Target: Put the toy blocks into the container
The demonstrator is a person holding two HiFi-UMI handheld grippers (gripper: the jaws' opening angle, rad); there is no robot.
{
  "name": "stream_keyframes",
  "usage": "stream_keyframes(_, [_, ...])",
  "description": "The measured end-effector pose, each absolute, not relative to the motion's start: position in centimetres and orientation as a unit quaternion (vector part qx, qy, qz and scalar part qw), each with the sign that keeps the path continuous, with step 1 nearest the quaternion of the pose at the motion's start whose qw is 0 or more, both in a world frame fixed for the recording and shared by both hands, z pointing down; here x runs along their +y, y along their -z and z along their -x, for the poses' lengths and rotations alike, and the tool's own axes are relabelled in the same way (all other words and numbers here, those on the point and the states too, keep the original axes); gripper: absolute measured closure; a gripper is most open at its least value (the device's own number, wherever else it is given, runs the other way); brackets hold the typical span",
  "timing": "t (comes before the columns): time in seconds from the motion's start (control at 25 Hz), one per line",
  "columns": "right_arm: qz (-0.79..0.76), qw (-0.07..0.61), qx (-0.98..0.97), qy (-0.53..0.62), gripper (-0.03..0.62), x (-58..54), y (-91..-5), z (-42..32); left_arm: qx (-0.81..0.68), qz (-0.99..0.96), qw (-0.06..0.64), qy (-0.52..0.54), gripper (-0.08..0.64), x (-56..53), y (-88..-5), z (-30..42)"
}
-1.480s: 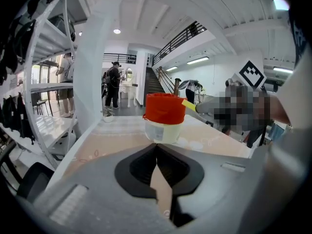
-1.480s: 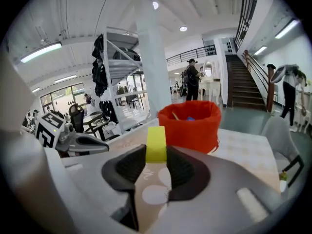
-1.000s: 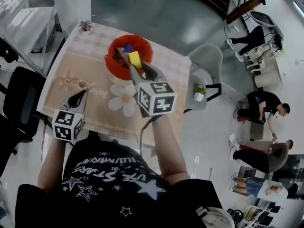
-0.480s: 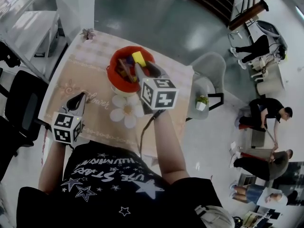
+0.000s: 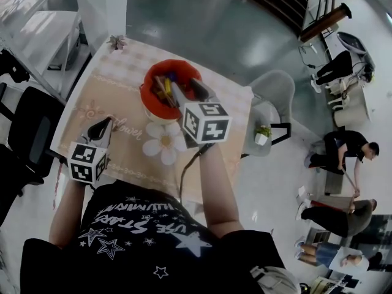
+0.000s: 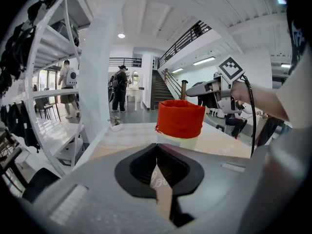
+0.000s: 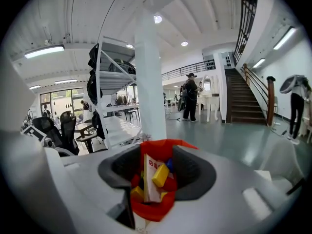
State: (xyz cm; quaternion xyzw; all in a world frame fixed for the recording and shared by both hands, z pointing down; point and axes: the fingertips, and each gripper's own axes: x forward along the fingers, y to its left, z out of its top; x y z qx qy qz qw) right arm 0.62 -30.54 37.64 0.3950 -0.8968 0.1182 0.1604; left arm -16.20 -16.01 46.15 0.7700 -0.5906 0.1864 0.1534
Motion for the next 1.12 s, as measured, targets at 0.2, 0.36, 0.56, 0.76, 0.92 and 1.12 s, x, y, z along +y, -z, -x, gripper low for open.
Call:
stream_keyframes(0.2, [-0.392, 0.154, -0.9, -0.11, 0.387, -27.9, -37.3, -1.3, -0.591, -0.77, 0.151, -0.187, 0.549, -14.1, -45.9, 15.2])
stream_keyframes(0.36, [-0.389, 0.15, -0.903, -0.105, 0.388, -25.1, -37.0, -2.1, -0.598, -0.766, 0.151, -0.181, 0.549, -11.9, -45.6, 14.5])
stream_keyframes(0.56, [-0.373, 0.149, -0.91, -0.106, 0.388, -21.3, -37.4, -2.4, -0.606, -0.757, 0.159, -0.184, 0.549, -8.3, -46.2, 13.8])
stream_keyframes(0.76, [-0.346, 0.155, -0.918, -0.112, 0.388, -18.2, -38.6, -1.4, -0.618, -0.745, 0.167, -0.187, 0.549, -5.1, -46.6, 13.8])
stream_keyframes(0.92, [-0.318, 0.171, -0.926, -0.11, 0.388, -15.9, -40.1, 0.3, -0.63, -0.734, 0.173, -0.187, 0.549, -3.5, -47.3, 14.7])
stream_keyframes(1.12, [-0.288, 0.196, -0.931, -0.11, 0.388, -14.4, -42.1, 3.0, -0.638, -0.728, 0.169, -0.183, 0.549, -3.2, -47.0, 15.9])
